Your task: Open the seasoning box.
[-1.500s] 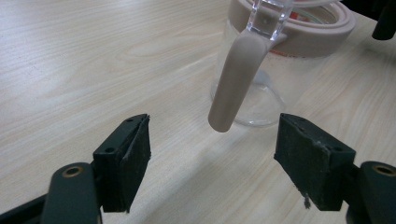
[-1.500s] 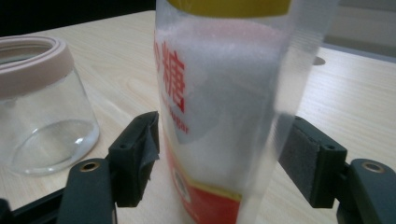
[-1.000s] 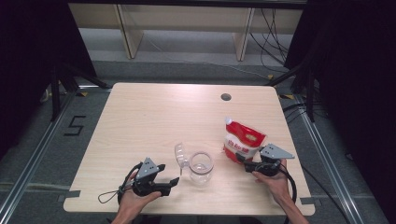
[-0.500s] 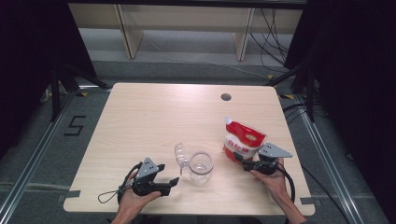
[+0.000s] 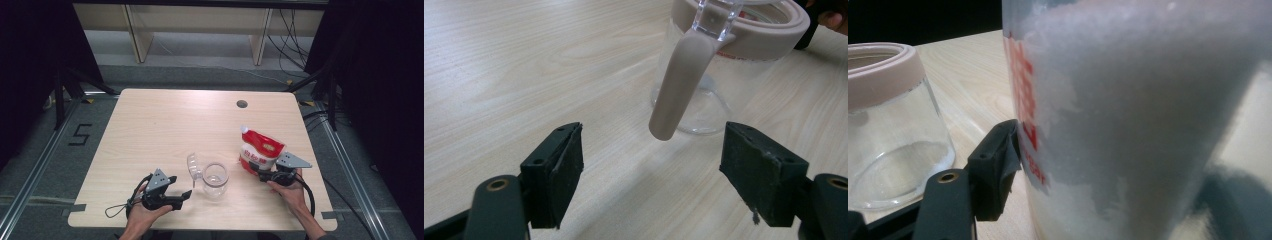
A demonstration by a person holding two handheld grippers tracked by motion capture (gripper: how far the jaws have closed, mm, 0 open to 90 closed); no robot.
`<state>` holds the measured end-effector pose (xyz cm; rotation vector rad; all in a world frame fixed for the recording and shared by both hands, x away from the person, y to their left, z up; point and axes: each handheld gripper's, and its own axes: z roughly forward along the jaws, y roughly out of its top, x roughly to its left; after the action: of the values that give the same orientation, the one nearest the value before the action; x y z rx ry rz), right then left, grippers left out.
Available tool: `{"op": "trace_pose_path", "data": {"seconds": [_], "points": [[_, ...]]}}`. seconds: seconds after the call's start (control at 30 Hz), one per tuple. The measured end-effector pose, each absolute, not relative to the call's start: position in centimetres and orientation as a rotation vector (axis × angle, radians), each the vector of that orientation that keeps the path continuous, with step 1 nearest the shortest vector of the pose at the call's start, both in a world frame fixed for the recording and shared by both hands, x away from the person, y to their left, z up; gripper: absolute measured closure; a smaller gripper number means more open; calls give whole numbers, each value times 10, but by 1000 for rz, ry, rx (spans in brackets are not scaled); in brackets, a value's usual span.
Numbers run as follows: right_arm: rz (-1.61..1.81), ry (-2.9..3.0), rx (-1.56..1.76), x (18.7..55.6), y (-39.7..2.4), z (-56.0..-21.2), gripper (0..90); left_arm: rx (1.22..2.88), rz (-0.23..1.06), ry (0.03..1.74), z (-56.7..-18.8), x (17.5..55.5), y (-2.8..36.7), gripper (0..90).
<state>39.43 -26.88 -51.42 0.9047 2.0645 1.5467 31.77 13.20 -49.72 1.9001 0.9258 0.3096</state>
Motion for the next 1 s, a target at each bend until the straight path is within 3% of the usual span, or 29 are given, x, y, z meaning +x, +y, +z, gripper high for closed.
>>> {"op": "trace_pose_path", "data": {"seconds": [1.0], "points": [[1583, 2047, 892, 404, -268, -515, 340, 1909, 319, 912, -497, 318, 131, 245]]}}
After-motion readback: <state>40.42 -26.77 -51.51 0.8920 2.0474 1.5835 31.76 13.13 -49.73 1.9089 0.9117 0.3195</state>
